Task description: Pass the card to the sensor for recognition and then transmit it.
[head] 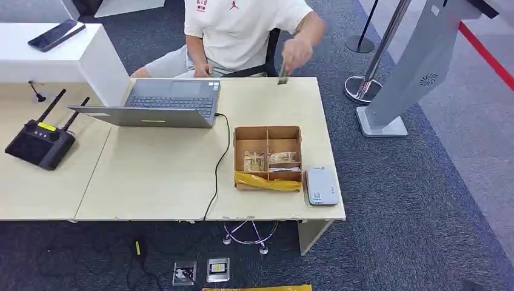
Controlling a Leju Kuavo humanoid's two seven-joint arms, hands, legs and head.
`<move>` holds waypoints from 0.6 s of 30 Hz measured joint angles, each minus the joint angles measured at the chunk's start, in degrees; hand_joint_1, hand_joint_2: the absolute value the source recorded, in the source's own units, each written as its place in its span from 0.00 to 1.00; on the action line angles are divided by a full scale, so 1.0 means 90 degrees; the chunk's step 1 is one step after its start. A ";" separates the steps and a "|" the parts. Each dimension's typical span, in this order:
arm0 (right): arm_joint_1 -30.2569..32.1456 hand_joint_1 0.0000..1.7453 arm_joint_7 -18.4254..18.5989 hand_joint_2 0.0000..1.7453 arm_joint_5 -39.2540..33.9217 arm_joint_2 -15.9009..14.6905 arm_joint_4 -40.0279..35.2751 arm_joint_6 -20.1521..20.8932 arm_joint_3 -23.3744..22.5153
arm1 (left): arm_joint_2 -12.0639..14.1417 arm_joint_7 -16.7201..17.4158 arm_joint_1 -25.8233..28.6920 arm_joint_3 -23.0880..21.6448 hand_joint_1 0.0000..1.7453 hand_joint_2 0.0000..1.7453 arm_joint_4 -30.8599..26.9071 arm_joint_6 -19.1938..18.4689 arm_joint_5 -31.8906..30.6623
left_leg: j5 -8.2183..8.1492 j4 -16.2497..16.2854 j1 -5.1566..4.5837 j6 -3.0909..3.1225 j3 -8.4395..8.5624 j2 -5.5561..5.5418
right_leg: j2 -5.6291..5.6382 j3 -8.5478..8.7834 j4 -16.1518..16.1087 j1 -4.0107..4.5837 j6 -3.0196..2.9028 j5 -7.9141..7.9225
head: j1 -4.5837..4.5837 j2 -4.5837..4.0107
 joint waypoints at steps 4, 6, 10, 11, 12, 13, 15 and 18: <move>-0.0411 0.00 -0.1101 1.00 -0.0890 -0.0290 -0.0112 -0.0487 -0.0675 | -0.0019 -0.0125 0.0000 0.0000 0.00 0.00 0.0002 0.0000 0.0022 | 0.0001 0.0000 -0.0001 0.0001 0.0000 0.0004 | 0.0001 -0.0001 0.0001 -0.0002 0.0003 0.0003 | 0.0000 0.0000; -0.0753 0.00 -0.1356 1.00 -0.1016 -0.0468 -0.0216 -0.0490 -0.0893 | -0.0048 -0.0287 -0.0033 0.0000 0.00 0.00 0.0000 0.0061 0.0032 | 0.0005 0.0001 -0.0005 0.0006 0.0002 0.0007 | 0.0006 -0.0002 0.0001 -0.0004 0.0009 0.0008 | -0.0002 0.0000; -0.1449 0.00 -0.1822 1.00 -0.1429 -0.0743 -0.0488 -0.0351 -0.1019 | -0.0121 -0.0214 -0.0082 -0.0005 0.00 0.00 -0.0075 0.0148 0.0082 | 0.0011 0.0002 -0.0013 0.0015 0.0002 0.0004 | 0.0004 0.0003 0.0003 -0.0013 0.0018 0.0015 | 0.0000 0.0000; -0.1605 0.00 -0.1929 1.00 -0.1565 -0.0796 -0.0614 -0.0334 -0.1012 | -0.0134 -0.0214 -0.0085 -0.0005 0.00 0.00 -0.0080 0.0173 0.0102 | 0.0013 0.0002 -0.0017 0.0018 0.0001 0.0004 | 0.0004 0.0002 0.0003 -0.0019 0.0019 0.0015 | -0.0005 0.0000; -0.1755 0.00 -0.1986 1.00 -0.1687 -0.0852 -0.0780 -0.0334 -0.0983 | -0.0143 -0.0214 -0.0091 -0.0007 0.00 0.00 -0.0080 0.0204 0.0122 | 0.0017 0.0002 -0.0018 0.0024 0.0000 0.0003 | 0.0000 0.0003 0.0003 -0.0019 0.0019 0.0015 | -0.0002 0.0000; -0.1888 0.00 -0.1998 1.00 -0.1804 -0.0899 -0.0965 -0.0361 -0.0924 | -0.0151 -0.0228 -0.0095 -0.0007 0.00 0.00 -0.0080 0.0238 0.0143 | 0.0017 0.0002 -0.0017 0.0024 -0.0001 -0.0003 | -0.0006 0.0003 0.0003 -0.0019 0.0019 0.0015 | 0.0000 0.0000; -0.2098 0.00 -0.1910 1.00 -0.2070 -0.0959 -0.1381 -0.0564 -0.0699 | -0.0180 -0.0257 -0.0095 -0.0014 0.00 0.00 -0.0080 0.0272 0.0165 | 0.0018 0.0002 -0.0017 0.0025 -0.0002 -0.0008 | -0.0014 0.0004 0.0003 -0.0019 0.0019 0.0015 | -0.0002 0.0000; -0.2178 0.00 -0.1925 1.00 -0.2150 -0.0978 -0.1900 -0.0730 -0.0334 | -0.0223 -0.0274 -0.0102 -0.0029 0.00 0.00 -0.0080 0.0330 0.0170 | 0.0018 0.0002 -0.0017 0.0025 -0.0005 -0.0013 | -0.0020 0.0003 0.0003 -0.0019 0.0019 0.0014 | -0.0003 0.0000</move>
